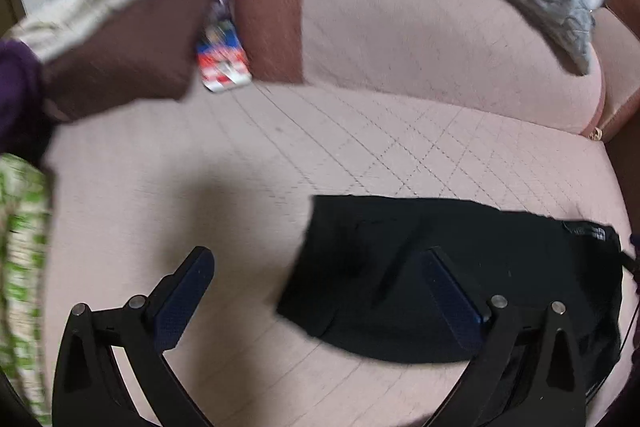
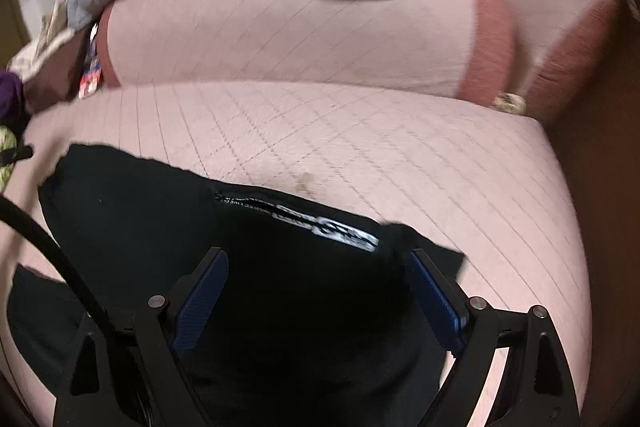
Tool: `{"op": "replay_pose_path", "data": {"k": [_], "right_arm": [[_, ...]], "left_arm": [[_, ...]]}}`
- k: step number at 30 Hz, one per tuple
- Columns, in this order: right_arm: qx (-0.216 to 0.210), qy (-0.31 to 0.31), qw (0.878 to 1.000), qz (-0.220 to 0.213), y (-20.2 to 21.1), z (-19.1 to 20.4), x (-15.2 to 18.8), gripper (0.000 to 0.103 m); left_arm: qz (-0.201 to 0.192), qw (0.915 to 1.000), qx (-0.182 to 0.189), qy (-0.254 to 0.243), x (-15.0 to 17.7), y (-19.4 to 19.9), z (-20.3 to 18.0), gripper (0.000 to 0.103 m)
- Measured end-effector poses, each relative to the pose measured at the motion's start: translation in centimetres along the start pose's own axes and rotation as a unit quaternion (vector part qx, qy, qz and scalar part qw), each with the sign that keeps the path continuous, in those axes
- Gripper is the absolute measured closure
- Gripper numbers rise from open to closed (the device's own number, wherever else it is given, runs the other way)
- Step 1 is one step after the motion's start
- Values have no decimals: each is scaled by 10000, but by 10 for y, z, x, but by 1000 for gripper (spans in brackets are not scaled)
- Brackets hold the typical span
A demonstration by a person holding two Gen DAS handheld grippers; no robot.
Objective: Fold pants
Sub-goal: 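Grasp the sweatpants waistband with the right tool while the left tool grasps the waistband too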
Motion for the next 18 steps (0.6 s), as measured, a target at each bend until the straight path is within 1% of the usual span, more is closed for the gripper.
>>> {"op": "replay_pose_path", "data": {"k": [3,7,9,10,11,12,13,14,15,16,17,18], "right_arm": [[-89,131,9996,222,-25,2,-8,10],[-138,173,9992,322,-51,3,-21,10],[-175,157,9988,420,-64,1,-24,10],[-163,154,9986,477,-70,2,-24,10],[-162,162,9984,519,-75,4,-23,10],[-190,188,9983,526,-79,7,-23,13],[-213,217,9982,510,-81,10,-22,25],[-282,258,9979,520,-84,14,-21,36],[-386,305,9974,528,-86,22,-19,52],[-328,352,9978,454,-83,26,-19,74],[-377,385,9977,413,-82,31,-21,87],[-312,356,9983,354,-78,35,-23,95]], "left_arm": [[284,9992,274,92,-5,-34,-16,0],[370,9989,274,111,-14,-61,-28,0],[523,9979,386,-54,-12,-75,-38,0],[519,9980,317,-149,-16,-78,-44,0],[413,9985,234,-266,-15,-78,-48,0],[344,9982,268,-423,-13,-77,-53,1],[275,9975,215,-616,-10,-76,-59,6],[166,9970,135,-745,-9,-72,-63,25],[55,9966,199,-803,-10,-67,-65,63],[55,9968,286,-743,-12,-62,-65,87],[181,9966,491,-631,-13,-60,-64,92],[189,9969,582,-488,-16,-55,-62,92]]}}
Point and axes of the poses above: each gripper's, at about its wrist camera, not at the fingertips, and y roughly against the way its jaws point, z to its left, x to its underside, the point moved 6 cm from there along -y, roughly the way its jaws point, and after that the axes turned 15 degrees about -x, right-handed, at the moved point
